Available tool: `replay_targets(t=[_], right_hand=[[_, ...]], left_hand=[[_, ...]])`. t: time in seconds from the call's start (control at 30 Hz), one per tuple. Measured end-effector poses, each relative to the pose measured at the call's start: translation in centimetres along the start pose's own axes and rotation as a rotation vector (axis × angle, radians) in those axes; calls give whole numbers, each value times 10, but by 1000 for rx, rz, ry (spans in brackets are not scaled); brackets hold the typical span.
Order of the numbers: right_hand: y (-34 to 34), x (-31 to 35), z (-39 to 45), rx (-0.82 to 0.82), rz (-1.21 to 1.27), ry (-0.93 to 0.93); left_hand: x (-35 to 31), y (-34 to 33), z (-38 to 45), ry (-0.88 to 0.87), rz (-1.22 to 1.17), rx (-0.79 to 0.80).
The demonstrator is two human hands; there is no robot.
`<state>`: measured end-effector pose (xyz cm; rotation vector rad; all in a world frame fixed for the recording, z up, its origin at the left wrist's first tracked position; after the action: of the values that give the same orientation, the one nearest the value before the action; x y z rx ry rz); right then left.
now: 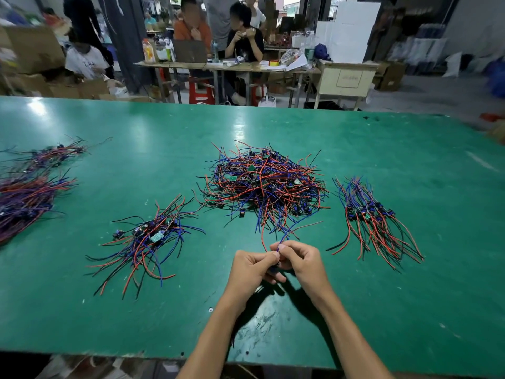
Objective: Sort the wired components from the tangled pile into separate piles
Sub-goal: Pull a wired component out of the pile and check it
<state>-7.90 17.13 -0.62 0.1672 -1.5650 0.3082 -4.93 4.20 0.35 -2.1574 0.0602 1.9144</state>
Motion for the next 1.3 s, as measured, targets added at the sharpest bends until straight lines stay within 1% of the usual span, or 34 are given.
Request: replay_targets(t=[0.17,0.4,0.57,0.73,0.8,0.83,0.93,0.97,1.03,1.17,1.23,1.3], right_hand=[[7,2,-2,-76,28,-8],[26,4,0,-340,208,55],[31,3,-2,-438,349,54],[35,3,-3,-551,469,36],[33,6,-3,-525,387,55],[30,8,-3,-464,294,72],[10,9,-7,-191,-66,130],[6,7,-8,-153,-135,146],[8,6,-9,-189,-125,152],[25,2,-12,-405,-8,132],[25,0,-13,-423,16,129],[25,-1,-13,-406,44,126]], left_hand=[[1,-3,1,43,61,83],[2,-6,-4,102,159,283],[1,-9,-5,93,189,361],[4,-7,-5,104,223,373],[6,-5,-4,102,192,349],[6,-3,-4,97,162,322],[7,5,-2,72,87,219],[6,6,-1,69,60,202],[2,7,3,65,8,211],[-4,21,5,82,-87,269],[-4,29,4,92,-165,271],[-7,29,4,93,-137,260]])
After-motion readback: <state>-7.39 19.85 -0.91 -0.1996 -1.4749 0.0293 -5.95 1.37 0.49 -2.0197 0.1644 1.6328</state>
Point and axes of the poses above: each hand's wrist, its own z-axis towards the middle knuckle, its own y-axis out of the back of the hand, x = y × z, the point moved 5 cm from there along z, towards the middle knuckle, and after that the axes turned 11 degrees about x, right-handed, at the moved point
